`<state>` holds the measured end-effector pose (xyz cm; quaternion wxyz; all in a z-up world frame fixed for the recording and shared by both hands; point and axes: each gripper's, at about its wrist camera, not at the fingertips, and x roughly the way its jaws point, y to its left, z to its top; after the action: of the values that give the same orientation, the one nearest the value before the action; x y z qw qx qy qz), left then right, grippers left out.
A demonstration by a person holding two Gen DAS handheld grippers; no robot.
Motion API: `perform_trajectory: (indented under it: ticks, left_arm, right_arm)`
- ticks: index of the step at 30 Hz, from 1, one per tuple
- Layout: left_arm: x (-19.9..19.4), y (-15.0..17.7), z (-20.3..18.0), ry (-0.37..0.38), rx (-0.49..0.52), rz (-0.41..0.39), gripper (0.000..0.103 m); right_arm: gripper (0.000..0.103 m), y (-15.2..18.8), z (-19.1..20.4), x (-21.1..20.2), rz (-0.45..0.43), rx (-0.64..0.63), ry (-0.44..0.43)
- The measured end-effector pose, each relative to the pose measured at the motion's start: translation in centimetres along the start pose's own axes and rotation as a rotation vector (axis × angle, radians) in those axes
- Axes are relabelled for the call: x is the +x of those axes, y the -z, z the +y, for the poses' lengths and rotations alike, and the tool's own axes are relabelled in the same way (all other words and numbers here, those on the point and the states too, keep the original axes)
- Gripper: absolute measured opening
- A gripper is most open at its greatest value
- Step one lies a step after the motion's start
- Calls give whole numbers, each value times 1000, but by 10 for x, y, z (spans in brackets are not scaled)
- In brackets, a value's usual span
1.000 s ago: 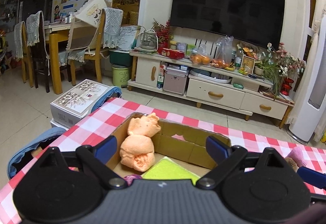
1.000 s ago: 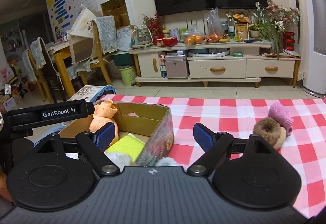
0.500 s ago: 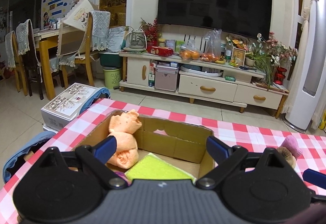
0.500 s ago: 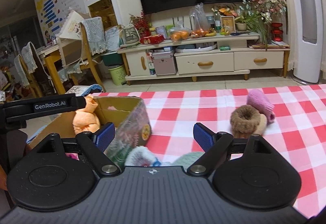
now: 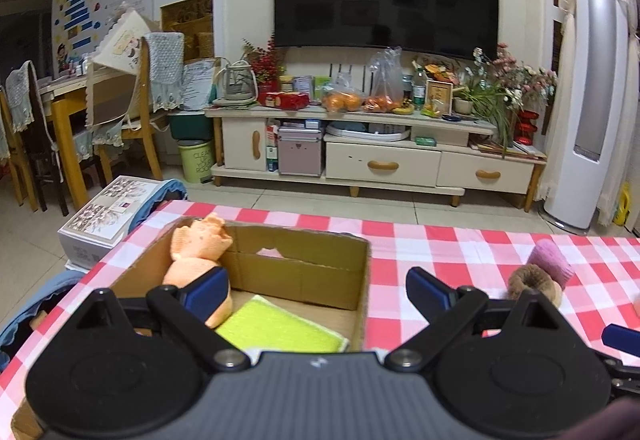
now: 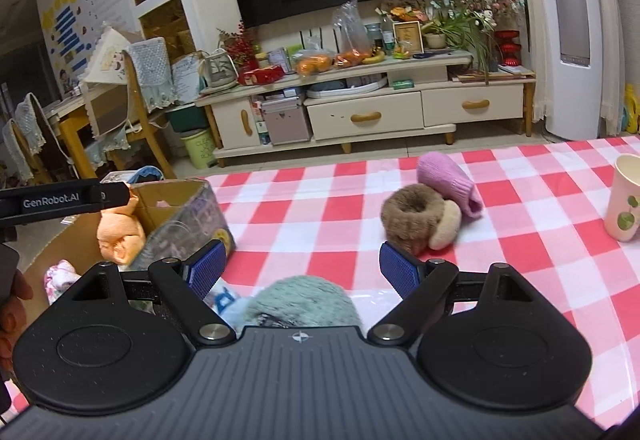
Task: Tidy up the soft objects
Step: 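Move both tools back over the remaining soft items on the table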
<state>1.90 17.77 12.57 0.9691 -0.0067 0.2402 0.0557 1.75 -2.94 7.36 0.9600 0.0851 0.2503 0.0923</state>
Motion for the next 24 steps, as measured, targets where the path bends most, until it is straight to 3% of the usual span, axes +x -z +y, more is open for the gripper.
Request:
perform_trajectory:
  ticks: [13,24]
  left_arm:
    - [2,14,-46,120,101,25,97]
    - [19,32,-87,318,134,167,96]
  right_arm:
    - [103,5,-37,4,-11,62,84]
    - [103,-10,-68,40,-40,75,100]
